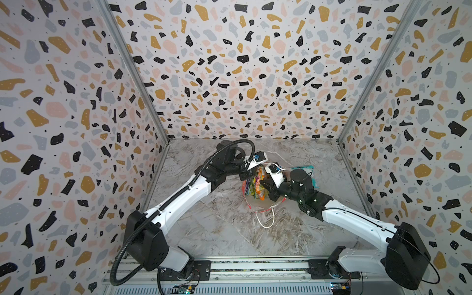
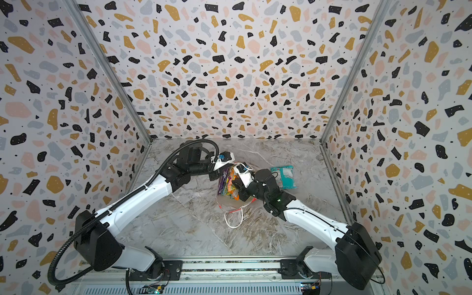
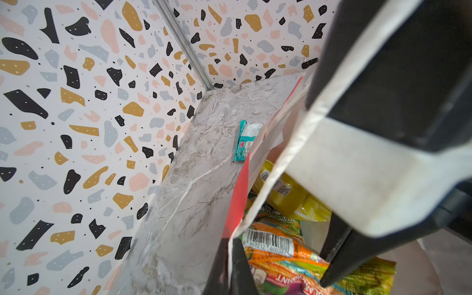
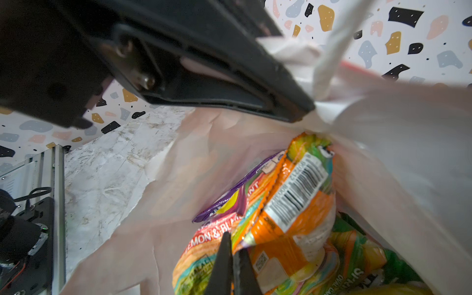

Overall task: Take the snacks out of the paper bag
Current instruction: Pick up the snack from the paper bag.

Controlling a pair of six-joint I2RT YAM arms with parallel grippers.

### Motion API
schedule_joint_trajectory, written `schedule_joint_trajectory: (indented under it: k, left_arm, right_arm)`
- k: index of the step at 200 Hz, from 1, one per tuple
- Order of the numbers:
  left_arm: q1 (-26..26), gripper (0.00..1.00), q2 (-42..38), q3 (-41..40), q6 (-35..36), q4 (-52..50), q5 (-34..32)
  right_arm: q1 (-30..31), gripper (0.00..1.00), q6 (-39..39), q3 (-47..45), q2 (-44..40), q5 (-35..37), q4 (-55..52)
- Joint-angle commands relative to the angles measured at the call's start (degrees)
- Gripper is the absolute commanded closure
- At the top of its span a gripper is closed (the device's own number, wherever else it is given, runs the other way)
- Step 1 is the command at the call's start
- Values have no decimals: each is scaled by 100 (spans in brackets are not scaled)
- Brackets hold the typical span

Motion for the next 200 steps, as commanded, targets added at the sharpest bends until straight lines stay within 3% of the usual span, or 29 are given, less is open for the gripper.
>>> schedule_joint_trajectory:
  k: [1,66,105,170,200]
  left_arm:
    - [-1,100,-211,-85,-227,376,-248]
    - [-1,100,-494,-459,-653,1118,-1110]
    - [-1,100,-651,-650,-758,1431,-1150]
    - [-1,100,-613,-661,-898,1501,-1472]
    - [-1,100,-673,-694,-953,1635,-1488]
  right_arm:
    - [-111,100,134,394,-148,-403,221]
    - [-350,100,296,451,-70,-1932,-239]
    - [-354,100,212,810,477,-2434,-703]
    - [-186,100,-150,678,377,-2092,-814]
    - [-190,100,-240,735,504,-2598,-974]
